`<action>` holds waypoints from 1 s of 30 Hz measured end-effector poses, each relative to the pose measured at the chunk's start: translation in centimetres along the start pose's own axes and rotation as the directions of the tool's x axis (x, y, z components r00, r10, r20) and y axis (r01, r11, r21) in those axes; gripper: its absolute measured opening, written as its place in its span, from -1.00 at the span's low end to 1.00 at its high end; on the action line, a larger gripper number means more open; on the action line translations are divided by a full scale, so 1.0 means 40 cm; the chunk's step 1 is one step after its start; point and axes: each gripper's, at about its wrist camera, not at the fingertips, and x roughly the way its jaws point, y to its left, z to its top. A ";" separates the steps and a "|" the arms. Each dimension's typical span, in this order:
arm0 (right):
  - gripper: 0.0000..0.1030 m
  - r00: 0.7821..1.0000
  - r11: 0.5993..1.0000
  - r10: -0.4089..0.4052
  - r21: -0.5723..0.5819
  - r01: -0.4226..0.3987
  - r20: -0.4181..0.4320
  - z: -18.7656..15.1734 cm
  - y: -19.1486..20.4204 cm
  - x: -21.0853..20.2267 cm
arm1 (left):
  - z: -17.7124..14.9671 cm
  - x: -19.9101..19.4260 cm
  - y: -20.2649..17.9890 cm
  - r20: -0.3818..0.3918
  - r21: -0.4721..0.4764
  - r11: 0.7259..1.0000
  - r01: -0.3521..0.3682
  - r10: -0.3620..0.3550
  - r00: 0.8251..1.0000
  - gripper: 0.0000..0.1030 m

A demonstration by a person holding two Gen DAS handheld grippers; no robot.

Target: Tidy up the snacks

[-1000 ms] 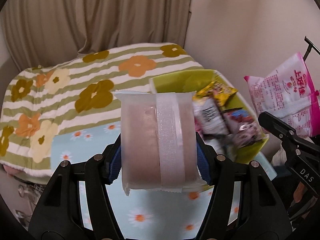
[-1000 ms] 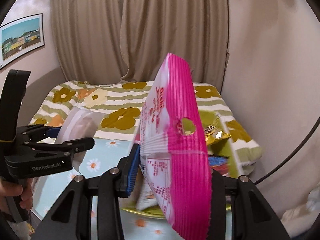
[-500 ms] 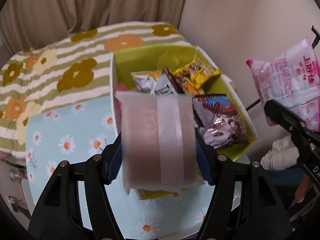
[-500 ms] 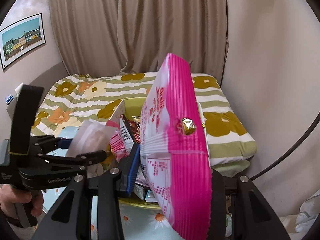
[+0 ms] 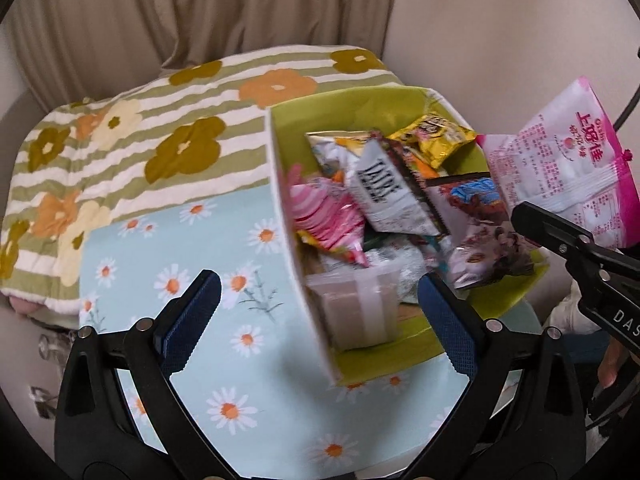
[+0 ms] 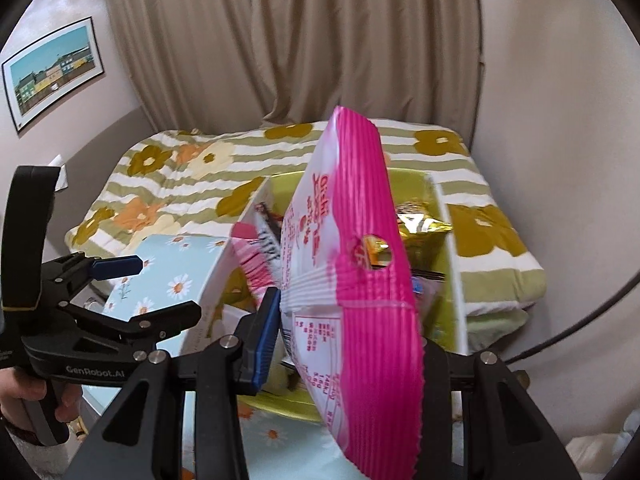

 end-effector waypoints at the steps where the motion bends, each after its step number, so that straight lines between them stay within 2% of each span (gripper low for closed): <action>1: -0.23 1.000 1.000 0.009 0.000 -0.009 -0.006 0.002 0.007 0.008 | -0.001 -0.001 0.008 0.001 -0.003 1.000 -0.006 0.006 1.000 0.91; 2: -0.21 1.000 1.000 0.015 -0.007 -0.015 -0.017 0.005 0.016 0.018 | 0.000 -0.003 0.015 0.001 -0.007 1.000 -0.011 0.011 1.000 0.91; 4: 0.21 0.999 0.999 0.024 -0.029 -0.025 -0.029 0.005 0.031 0.030 | -0.002 -0.005 0.027 0.000 -0.014 1.000 -0.024 0.024 1.000 0.91; 5: 0.79 0.999 0.999 0.031 -0.040 -0.032 -0.030 0.000 0.034 0.029 | -0.003 -0.005 0.031 -0.001 -0.016 0.999 -0.031 0.031 1.000 0.91; 6: 0.99 0.999 0.998 0.031 -0.045 -0.032 -0.020 -0.003 0.034 0.025 | -0.007 -0.007 0.035 0.000 -0.018 0.999 -0.039 0.039 0.999 0.91; 14: 0.99 1.000 1.000 0.026 0.008 -0.026 -0.007 -0.027 0.011 0.000 | -0.035 -0.029 0.055 0.002 -0.054 0.996 -0.069 0.069 0.998 0.91; 20: 0.99 0.999 1.000 0.026 -0.009 -0.025 0.019 -0.025 0.022 -0.038 | -0.058 -0.083 0.059 0.039 -0.075 0.993 -0.090 0.094 0.995 0.91; 25: 0.99 0.996 1.000 0.004 0.003 -0.004 0.087 -0.008 0.054 -0.127 | -0.066 -0.190 0.066 0.121 -0.084 0.991 -0.105 0.114 0.986 0.91; 28: 0.99 0.988 0.999 -0.034 0.008 0.033 0.152 0.001 0.096 -0.216 | -0.078 -0.299 0.074 0.208 -0.091 0.990 -0.112 0.129 0.970 0.91; 30: 0.99 0.975 0.997 -0.077 0.008 0.077 0.210 0.000 0.141 -0.287 | -0.099 -0.381 0.079 0.276 -0.098 0.988 -0.123 0.145 0.950 0.91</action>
